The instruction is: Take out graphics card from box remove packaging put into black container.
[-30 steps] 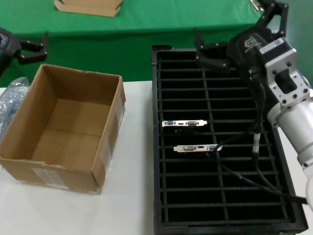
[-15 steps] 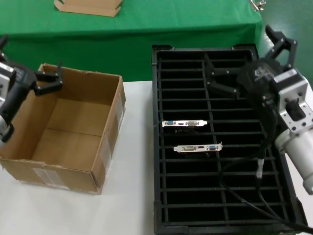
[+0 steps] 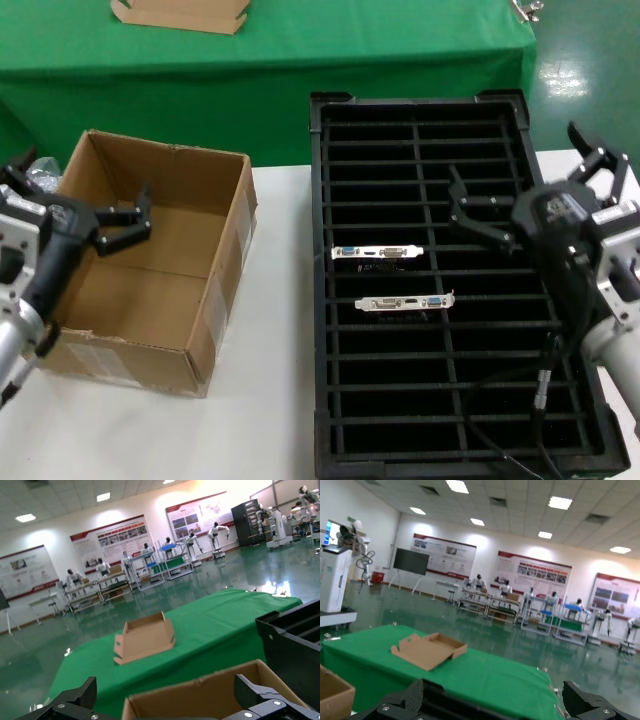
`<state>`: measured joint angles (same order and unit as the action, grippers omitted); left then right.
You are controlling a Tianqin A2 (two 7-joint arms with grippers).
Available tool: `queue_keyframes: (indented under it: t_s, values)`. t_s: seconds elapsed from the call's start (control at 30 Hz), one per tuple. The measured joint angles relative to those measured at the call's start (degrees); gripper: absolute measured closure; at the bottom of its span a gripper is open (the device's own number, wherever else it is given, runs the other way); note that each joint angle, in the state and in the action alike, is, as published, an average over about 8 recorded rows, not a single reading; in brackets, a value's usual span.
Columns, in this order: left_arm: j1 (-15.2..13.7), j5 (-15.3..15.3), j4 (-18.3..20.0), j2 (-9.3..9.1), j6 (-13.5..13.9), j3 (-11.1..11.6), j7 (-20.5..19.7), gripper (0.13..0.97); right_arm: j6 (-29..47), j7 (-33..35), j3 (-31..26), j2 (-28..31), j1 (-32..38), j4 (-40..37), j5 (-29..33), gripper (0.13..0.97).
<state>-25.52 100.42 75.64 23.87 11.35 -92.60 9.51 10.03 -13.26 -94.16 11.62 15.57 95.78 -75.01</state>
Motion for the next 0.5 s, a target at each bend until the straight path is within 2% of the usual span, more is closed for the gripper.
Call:
queue_keyframes:
  t_s: [0.5]
  values:
    - [10.6,1.1,6.6,-2.76,-4.7,0.4,-3.9,0.132,-4.2,5.5,1.0,2.3,-6.4,-1.7,-11.6,0.129]
